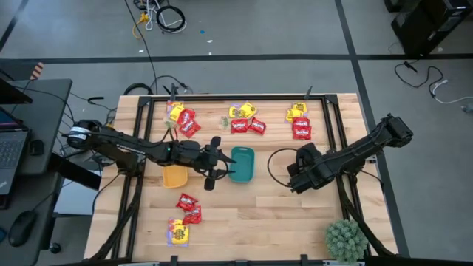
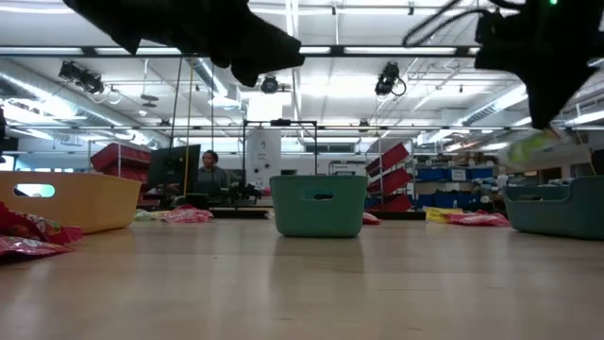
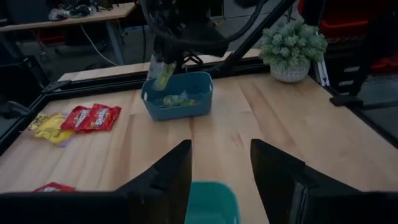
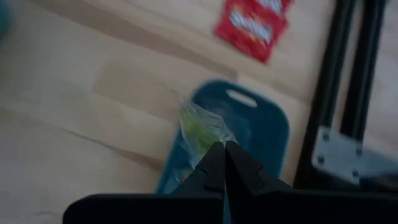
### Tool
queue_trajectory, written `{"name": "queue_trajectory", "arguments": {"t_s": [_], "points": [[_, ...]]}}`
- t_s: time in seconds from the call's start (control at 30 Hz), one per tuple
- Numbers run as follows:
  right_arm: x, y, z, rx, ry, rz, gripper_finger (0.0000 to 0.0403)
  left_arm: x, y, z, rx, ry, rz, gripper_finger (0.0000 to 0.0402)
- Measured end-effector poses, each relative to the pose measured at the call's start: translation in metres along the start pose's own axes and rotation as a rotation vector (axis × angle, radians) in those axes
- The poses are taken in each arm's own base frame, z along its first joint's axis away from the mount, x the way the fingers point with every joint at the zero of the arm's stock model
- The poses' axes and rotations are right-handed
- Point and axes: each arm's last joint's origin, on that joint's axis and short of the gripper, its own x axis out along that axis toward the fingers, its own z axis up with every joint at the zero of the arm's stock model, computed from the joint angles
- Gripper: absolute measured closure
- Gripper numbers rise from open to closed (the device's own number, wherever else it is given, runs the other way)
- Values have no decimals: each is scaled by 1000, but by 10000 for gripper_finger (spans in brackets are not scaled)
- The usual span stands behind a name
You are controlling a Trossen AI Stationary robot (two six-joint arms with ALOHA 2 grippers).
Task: Sort candy
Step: Put the green transparent candy into the blue bin
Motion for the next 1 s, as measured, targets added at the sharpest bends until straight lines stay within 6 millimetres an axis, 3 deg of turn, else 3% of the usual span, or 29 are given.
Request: {"name": "queue_trajectory", "arguments": {"t_s": [0.23, 0.5, 0.73, 1.0], "points": [[27, -5, -14, 144, 95, -95, 403, -2, 13, -15, -13, 34, 47, 236], [48, -2, -22, 237, 149, -83, 400, -5, 31, -22, -31, 54, 78, 236], [43, 1, -21, 207, 166, -61, 358, -8, 56, -27, -67, 75, 83, 236], [13, 2, -7, 88, 145, -39, 252, -21, 95, -44, -204, 184, 145, 236]]}}
